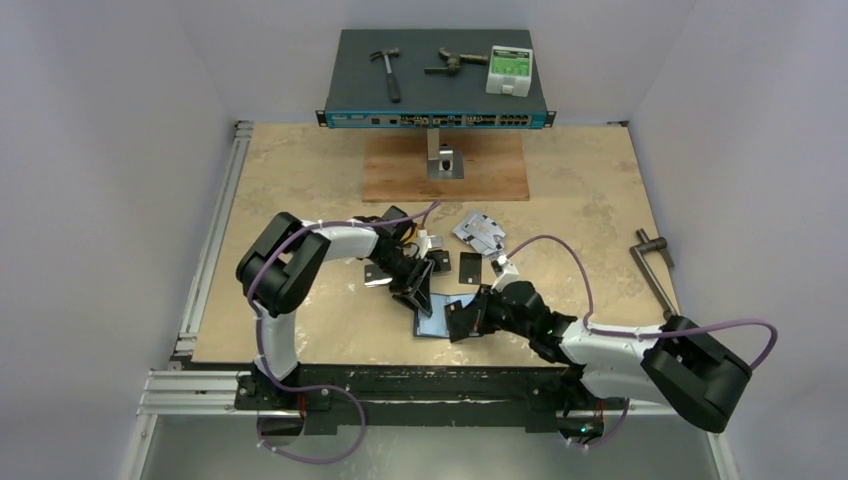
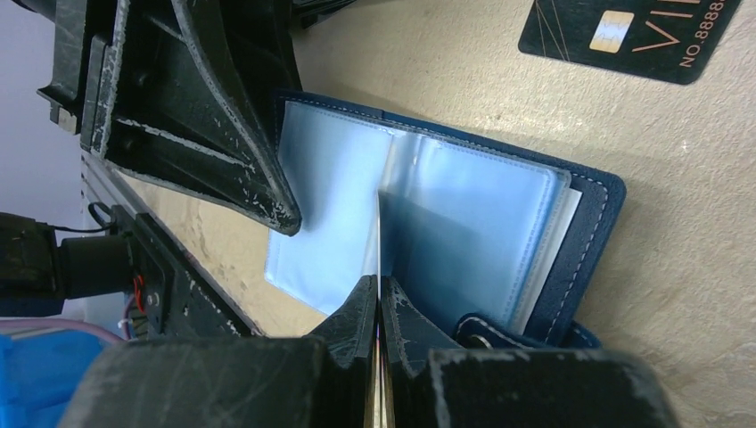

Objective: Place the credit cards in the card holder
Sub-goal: Insert the credit card into the card holder.

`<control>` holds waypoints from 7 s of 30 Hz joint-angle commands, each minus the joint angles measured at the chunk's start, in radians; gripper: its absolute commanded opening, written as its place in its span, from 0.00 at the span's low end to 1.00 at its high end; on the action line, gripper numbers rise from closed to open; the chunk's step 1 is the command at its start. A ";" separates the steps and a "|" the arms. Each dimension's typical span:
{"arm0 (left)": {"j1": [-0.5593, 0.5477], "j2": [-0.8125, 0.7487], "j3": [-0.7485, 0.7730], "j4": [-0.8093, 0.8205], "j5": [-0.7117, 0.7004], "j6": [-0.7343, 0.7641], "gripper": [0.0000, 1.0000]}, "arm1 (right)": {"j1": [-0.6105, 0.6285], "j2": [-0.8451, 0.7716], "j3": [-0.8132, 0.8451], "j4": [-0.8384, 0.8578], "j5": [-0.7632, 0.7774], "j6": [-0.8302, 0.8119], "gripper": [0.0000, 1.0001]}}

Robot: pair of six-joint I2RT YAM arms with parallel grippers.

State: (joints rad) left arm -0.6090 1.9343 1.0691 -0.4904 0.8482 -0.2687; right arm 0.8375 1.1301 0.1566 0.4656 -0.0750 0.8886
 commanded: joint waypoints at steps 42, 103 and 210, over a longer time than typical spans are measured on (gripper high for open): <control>0.012 -0.029 -0.026 0.036 0.054 -0.022 0.34 | 0.030 0.020 0.005 0.212 0.211 0.105 0.00; -0.038 -0.907 -0.628 0.351 -0.080 1.821 1.00 | 0.025 -0.071 0.092 -0.098 0.154 0.037 0.00; -0.355 -0.534 -0.529 0.557 -0.453 1.646 1.00 | 0.008 0.030 -0.008 0.104 0.270 0.079 0.00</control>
State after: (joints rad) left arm -0.9646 1.4185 0.6086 -0.0528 0.3481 1.3090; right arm 0.8394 1.1831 0.1642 0.5480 0.1886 0.9688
